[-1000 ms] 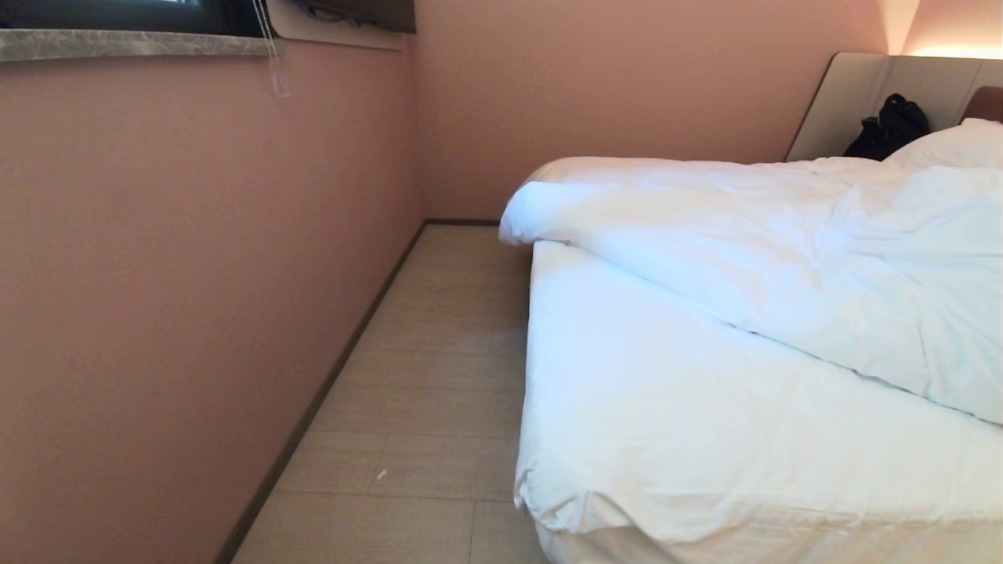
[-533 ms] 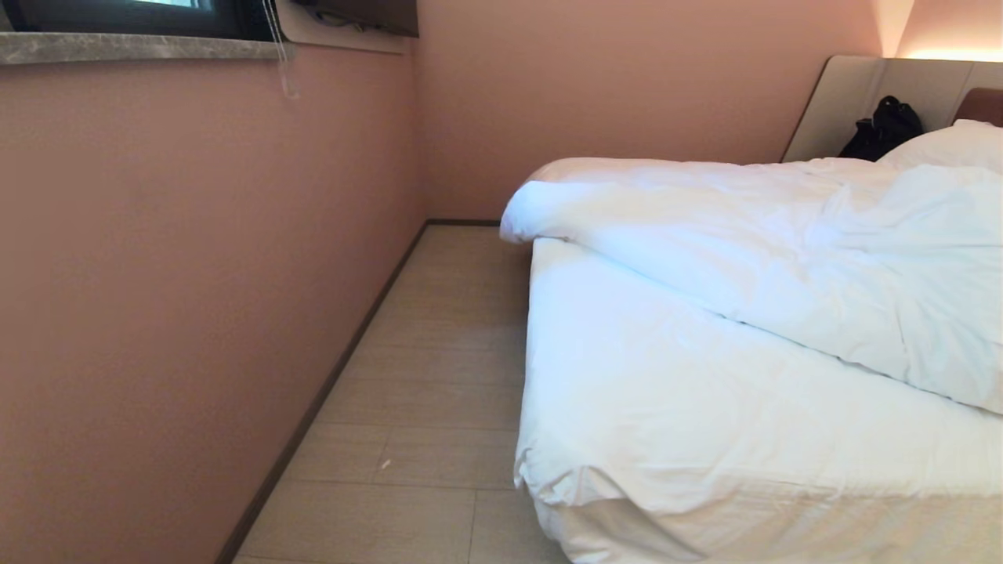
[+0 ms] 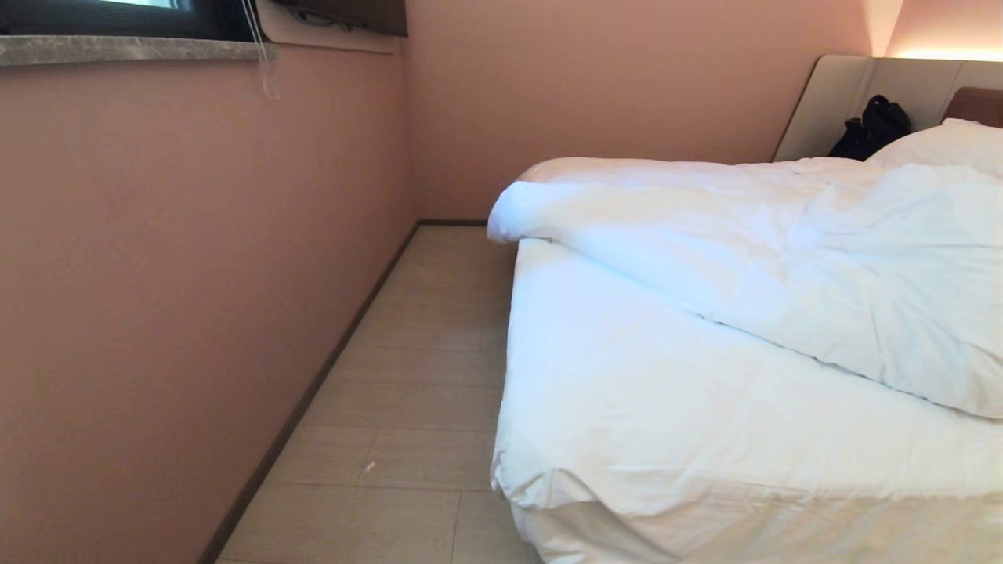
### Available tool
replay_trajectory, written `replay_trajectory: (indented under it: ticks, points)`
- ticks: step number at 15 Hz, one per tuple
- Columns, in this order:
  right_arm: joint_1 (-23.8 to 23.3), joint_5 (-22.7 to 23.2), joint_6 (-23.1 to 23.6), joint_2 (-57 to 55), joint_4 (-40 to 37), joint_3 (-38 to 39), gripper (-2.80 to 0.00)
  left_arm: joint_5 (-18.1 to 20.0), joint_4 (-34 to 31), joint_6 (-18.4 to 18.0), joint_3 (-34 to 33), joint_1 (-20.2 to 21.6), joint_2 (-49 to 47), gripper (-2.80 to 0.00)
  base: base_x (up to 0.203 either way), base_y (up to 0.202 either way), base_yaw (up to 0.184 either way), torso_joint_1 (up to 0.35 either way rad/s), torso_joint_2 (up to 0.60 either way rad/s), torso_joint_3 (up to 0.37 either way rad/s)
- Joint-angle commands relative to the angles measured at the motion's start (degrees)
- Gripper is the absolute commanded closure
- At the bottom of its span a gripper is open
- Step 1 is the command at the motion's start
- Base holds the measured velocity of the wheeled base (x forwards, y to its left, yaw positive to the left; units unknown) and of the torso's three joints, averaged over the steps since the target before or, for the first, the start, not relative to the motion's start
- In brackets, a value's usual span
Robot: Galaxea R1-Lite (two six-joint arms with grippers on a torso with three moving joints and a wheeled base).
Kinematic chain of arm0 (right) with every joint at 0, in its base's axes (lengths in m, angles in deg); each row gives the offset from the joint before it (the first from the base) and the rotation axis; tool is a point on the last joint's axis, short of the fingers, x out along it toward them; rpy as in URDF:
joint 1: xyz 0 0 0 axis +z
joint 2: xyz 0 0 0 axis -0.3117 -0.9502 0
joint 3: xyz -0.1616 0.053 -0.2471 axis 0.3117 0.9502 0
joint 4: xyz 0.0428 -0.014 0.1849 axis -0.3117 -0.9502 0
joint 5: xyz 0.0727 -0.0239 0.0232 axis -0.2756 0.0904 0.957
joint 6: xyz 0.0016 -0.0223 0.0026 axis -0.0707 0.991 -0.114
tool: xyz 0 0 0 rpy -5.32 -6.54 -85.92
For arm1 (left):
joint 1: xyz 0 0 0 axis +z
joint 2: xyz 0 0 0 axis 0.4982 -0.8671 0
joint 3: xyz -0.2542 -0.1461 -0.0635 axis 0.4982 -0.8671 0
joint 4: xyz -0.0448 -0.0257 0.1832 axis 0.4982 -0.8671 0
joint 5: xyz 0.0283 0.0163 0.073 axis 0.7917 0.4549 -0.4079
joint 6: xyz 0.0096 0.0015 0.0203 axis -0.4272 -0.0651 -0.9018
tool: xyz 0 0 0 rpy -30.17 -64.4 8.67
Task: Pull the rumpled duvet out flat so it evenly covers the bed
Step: Hold the folded corner of the quilt
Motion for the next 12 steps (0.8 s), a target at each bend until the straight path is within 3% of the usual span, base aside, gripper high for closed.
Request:
replay_trajectory:
  ticks: [1, 12]
  points:
    - [-0.1, -0.1, 0.0, 0.0, 0.0, 0.0, 0.00, 0.0, 0.0, 0.0, 0.0, 0.0, 0.0, 0.00, 0.000, -0.198, 0.002, 0.001, 0.00, 0.006]
    - [0.0, 0.0, 0.0, 0.0, 0.0, 0.0, 0.00, 0.0, 0.0, 0.0, 0.0, 0.0, 0.0, 0.00, 0.000, -0.194, -0.001, 0.002, 0.00, 0.003]
